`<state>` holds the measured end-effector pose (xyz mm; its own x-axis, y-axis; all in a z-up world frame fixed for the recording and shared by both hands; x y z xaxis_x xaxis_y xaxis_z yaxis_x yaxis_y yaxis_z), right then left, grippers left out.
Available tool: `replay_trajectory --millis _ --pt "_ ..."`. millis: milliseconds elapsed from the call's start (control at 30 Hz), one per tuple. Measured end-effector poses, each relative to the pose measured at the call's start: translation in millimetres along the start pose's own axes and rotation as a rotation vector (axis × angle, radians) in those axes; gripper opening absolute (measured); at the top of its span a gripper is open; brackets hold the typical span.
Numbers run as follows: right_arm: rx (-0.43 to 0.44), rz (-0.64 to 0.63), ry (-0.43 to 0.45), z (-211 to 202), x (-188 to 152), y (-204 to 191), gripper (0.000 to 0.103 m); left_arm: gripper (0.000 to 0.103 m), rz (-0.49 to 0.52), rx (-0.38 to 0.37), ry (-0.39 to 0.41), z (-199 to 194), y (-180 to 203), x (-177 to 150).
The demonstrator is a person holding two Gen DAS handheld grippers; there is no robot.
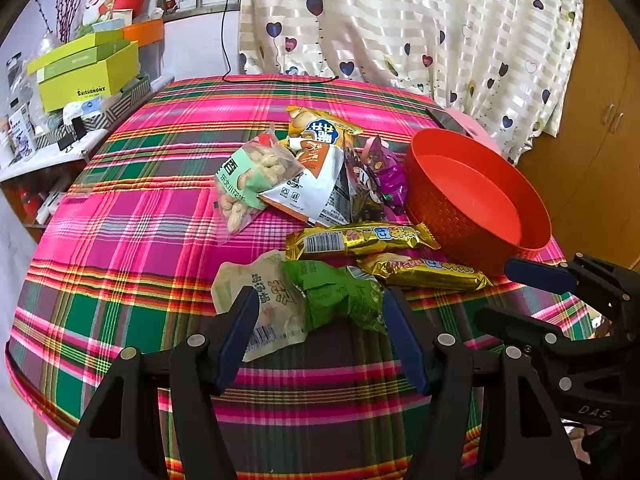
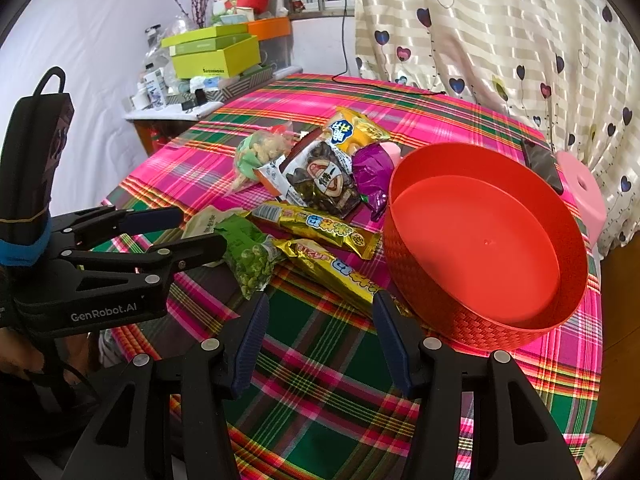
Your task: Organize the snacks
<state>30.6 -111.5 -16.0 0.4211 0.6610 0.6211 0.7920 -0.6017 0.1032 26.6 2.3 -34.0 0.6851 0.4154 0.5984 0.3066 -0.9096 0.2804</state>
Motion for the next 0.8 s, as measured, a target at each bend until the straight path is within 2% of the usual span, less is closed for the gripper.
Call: replay_trajectory --millis 233,800 --pt "0.001 0.000 0.002 1 0 -1 0.053 0.065 -0.036 -0.036 -0.002 -3 -1 2" --pt "-0.001 0.004 0.008 -1 5 3 0.053 0.065 -0.057 0.009 0.016 -1 -18 10"
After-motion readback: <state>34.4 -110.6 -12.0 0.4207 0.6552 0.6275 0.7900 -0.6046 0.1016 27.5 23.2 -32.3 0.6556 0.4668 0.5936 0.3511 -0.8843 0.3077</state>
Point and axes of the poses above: each gripper's, at about its wrist camera, not at the fingertips, and z roughly the way its jaws point, y to its right, x to its top, the point moved 4 cm from there along z, roughly the way its jaws point, and after that the axes turned 14 degrees about -z, right-handed, at the moved point
